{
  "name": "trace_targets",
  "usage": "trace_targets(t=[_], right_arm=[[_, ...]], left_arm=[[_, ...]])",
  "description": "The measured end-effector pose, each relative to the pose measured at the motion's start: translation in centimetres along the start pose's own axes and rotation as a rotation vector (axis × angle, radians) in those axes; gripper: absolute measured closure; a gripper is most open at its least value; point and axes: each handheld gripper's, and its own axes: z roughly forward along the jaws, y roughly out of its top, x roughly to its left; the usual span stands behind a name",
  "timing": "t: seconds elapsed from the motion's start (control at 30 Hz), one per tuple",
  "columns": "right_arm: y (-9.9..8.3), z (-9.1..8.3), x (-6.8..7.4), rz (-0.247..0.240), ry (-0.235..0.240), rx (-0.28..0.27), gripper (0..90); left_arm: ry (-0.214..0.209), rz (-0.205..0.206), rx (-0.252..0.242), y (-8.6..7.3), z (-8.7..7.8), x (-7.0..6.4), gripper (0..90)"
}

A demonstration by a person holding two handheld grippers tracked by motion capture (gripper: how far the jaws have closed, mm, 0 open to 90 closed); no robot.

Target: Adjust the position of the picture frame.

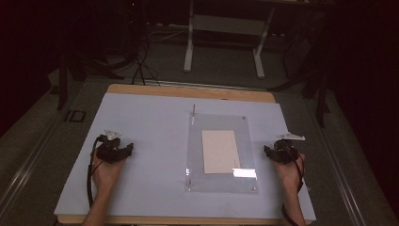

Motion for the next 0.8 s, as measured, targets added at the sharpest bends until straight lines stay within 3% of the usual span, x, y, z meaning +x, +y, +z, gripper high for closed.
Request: trace_targets(t=[0.1,0.13,0.17,0.47,0.8], right_arm=[[0.2,-0.3,0.4,-0.018,0.014,-0.034,54.6],[0.4,-0.6,0.8,-0.036,0.038,-0.061,55.1],[0.4,-0.7,1.0,-0.046,0.053,-0.071,55.1],[1.7,-0.3,3.1,-0.15,0.135,-0.092,55.8],[4.6,0.3,6.2,-0.22,0.234,-0.141,60.9]], left_arm=[[-0.033,0.006,-0.009,0.1,-0.2,-0.2,48.6],[-0.079,-0.004,-0.018,0.1,-0.5,-0.4,48.9],[-0.09,-0.007,-0.024,0.1,-0.6,-0.4,49.2],[-0.194,0.009,-0.078,-0.2,-1.7,-1.5,51.1],[-0.253,0.069,-0.088,-0.3,-2.9,-3.0,54.8]])
